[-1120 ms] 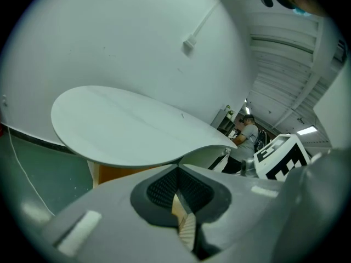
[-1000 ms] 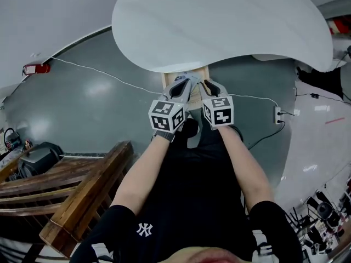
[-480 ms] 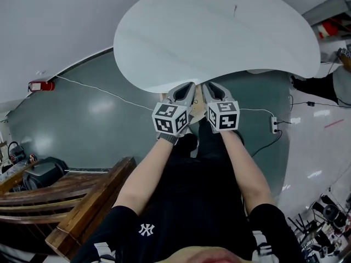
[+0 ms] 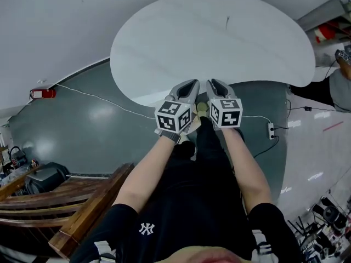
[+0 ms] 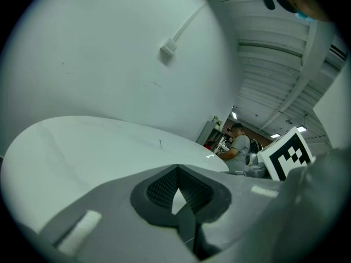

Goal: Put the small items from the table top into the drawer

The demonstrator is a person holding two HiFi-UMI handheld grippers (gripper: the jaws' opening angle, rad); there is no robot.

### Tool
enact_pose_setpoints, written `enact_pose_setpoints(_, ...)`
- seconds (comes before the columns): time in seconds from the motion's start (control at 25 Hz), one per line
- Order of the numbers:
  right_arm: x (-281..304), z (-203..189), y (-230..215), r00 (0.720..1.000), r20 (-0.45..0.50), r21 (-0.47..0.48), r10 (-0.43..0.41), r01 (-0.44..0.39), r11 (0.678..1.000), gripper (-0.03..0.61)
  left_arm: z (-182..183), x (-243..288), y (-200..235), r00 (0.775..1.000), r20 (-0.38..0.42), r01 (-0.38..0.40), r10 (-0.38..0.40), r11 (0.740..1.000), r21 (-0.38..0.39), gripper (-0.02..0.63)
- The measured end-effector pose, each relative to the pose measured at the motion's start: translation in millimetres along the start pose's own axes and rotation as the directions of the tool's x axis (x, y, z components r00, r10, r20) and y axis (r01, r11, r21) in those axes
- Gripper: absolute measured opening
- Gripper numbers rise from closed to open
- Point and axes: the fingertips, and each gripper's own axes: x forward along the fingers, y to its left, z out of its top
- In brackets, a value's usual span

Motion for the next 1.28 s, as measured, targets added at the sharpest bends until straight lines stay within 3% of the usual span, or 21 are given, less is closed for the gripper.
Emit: enact_pose_setpoints(1.28,116.9,91.9,-145.9,0.991,-0.104,0.041,-0.081,0.085,0.996,0.097,65.8,149.3,34.6,0.999,-0.039,-0.017,0.016,0.999,-0.028,0.001)
